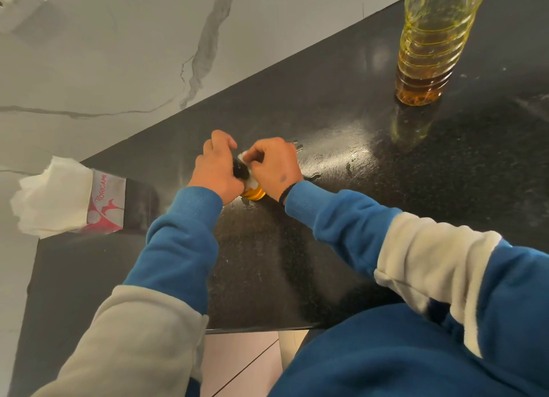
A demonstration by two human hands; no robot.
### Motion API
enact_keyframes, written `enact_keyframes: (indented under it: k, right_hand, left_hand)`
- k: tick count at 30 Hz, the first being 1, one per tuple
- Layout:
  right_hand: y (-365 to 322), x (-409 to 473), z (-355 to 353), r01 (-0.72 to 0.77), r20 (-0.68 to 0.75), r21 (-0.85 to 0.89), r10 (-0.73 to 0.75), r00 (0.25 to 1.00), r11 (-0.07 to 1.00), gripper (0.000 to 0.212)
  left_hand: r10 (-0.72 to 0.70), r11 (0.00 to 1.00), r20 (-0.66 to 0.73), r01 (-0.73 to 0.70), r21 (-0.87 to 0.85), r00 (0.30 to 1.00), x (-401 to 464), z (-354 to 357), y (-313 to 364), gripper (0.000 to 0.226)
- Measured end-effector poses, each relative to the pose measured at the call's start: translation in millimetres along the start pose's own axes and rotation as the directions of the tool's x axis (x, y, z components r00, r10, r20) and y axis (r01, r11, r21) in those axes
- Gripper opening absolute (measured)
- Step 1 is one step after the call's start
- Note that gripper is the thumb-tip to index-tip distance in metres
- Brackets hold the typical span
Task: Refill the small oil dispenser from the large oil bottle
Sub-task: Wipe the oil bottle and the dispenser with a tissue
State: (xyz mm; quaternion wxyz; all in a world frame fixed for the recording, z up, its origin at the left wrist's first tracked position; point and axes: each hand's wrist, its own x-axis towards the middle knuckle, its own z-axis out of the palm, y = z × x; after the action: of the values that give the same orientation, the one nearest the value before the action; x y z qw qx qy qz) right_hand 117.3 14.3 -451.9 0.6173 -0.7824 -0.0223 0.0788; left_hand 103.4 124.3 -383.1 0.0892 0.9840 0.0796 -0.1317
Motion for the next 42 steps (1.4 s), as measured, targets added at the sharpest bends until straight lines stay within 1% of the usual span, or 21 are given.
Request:
enact_keyframes:
  k: [2, 4, 7, 11, 13, 15, 17, 18, 20, 22, 25, 26, 27, 29, 30, 32, 33, 35, 37, 40, 42]
  right_hand:
    - [17.6, 1.3, 3.8, -0.129, 0.053, -0.126, 0.137, 0.989, 0.984, 0.019]
    - [29.6, -2.0, 5.8, -0.192, 0.074, -0.175, 0.207, 0.976, 0.966, 0.021]
    - [23.4, -3.6, 4.5, -0.180, 0.054, -0.140, 0.190, 0.980, 0.974, 0.020]
    - [-3.1, 2.6, -3.2, -0.059, 0.006, -0.005, 0.059, 0.998, 0.998, 0.022]
    - [-6.1, 3.1, -4.5, -0.026, 0.006, -0.005, 0.026, 1.000, 1.000, 0.022]
    - [4.1, 0.4, -3.3, -0.053, 0.026, -0.061, 0.055, 0.998, 0.997, 0.020]
    - [19.7, -3.2, -1.8, -0.123, 0.066, -0.174, 0.136, 0.989, 0.977, 0.020]
    - [26.9, -4.9, -1.8, -0.154, 0.076, -0.200, 0.172, 0.982, 0.968, 0.021]
    - [33.2, -6.5, -2.5, -0.183, 0.088, -0.194, 0.203, 0.975, 0.964, 0.022]
    - [28.9, -4.9, -4.4, -0.177, 0.097, -0.199, 0.199, 0.975, 0.964, 0.022]
    - [23.1, -1.7, -8.8, -0.173, 0.093, -0.198, 0.194, 0.976, 0.965, 0.021]
    - [22.9, -1.1, -10.0, -0.177, 0.090, -0.193, 0.197, 0.976, 0.965, 0.020]
    - [23.9, -1.2, -10.3, -0.182, 0.087, -0.191, 0.201, 0.976, 0.965, 0.019]
    - [26.5, -2.2, -10.4, -0.176, 0.087, -0.186, 0.195, 0.977, 0.967, 0.019]
    - [27.7, -3.2, -10.2, -0.173, 0.088, -0.185, 0.191, 0.978, 0.967, 0.018]
    - [26.1, -4.5, -9.9, -0.171, 0.086, -0.173, 0.187, 0.979, 0.970, 0.017]
    - [23.6, -5.0, -10.2, -0.164, 0.083, -0.164, 0.179, 0.980, 0.973, 0.016]
    - [15.4, -3.8, -11.0, -0.138, 0.077, -0.128, 0.148, 0.986, 0.982, 0.014]
    - [5.0, -2.9, -11.1, -0.100, 0.058, -0.070, 0.104, 0.993, 0.993, 0.015]
    - [-5.8, -6.2, -9.0, -0.045, 0.041, -0.022, 0.046, 0.998, 0.999, 0.015]
    - [2.0, -9.3, -7.0, -0.052, 0.034, -0.041, 0.053, 0.998, 0.998, 0.016]
  left_hand:
    - [-0.006, 0.999, 0.011, 0.006, -0.034, 1.000, -0.4, -0.6, -0.9, 0.073]
    - [-0.002, 0.999, 0.034, 0.004, -0.053, 0.999, -0.3, -1.7, -0.8, 0.077]
    - [0.031, 0.998, 0.076, -0.027, -0.054, 0.997, 0.6, -6.0, -1.5, 0.078]
    - [0.082, 0.995, 0.069, -0.077, -0.068, 0.994, -1.4, -7.6, 1.9, 0.075]
    - [0.072, 0.995, 0.060, -0.068, -0.075, 0.996, -1.6, -6.0, 2.4, 0.074]
    - [0.072, 0.993, 0.062, -0.066, -0.101, 0.995, -1.4, -5.6, 1.1, 0.073]
    - [0.083, 0.990, 0.061, -0.076, -0.117, 0.995, -1.2, -5.5, -0.4, 0.073]
    - [0.086, 0.990, 0.066, -0.078, -0.114, 0.994, -1.5, -5.1, -0.4, 0.074]
    - [0.094, 0.992, 0.064, -0.087, -0.095, 0.994, -1.6, -3.6, -0.8, 0.075]
    - [0.110, 0.993, 0.071, -0.106, -0.056, 0.991, -1.7, -5.6, -0.3, 0.077]
    - [0.123, 0.992, 0.138, -0.127, 0.018, 0.983, -2.4, -11.9, -1.5, 0.092]
    - [0.127, 0.989, 0.128, -0.135, 0.054, 0.984, -3.3, -14.1, -1.3, 0.098]
    - [0.128, 0.987, 0.081, -0.135, 0.086, 0.989, -3.1, -15.8, -2.2, 0.099]
    - [0.087, 0.989, -0.052, -0.080, 0.127, 0.995, -3.0, -20.8, -2.5, 0.091]
    - [0.035, 0.986, -0.068, -0.023, 0.164, 0.997, -1.6, -23.2, -1.8, 0.085]
    - [-0.102, 0.962, 0.004, 0.098, 0.256, 0.995, 1.4, -26.6, 1.5, 0.076]
    - [-0.167, 0.956, 0.037, 0.153, 0.249, 0.985, 1.8, -26.1, 3.0, 0.072]
    - [-0.247, 0.959, 0.056, 0.236, 0.155, 0.967, 1.8, -23.0, 3.8, 0.064]
    - [-0.268, 0.961, 0.029, 0.265, 0.079, 0.963, 2.9, -20.4, 3.8, 0.060]
    - [-0.270, 0.961, 0.046, 0.266, 0.078, 0.962, 1.9, -21.2, 8.0, 0.049]
    - [-0.263, 0.963, 0.060, 0.259, 0.070, 0.963, 1.5, -21.9, 10.9, 0.047]
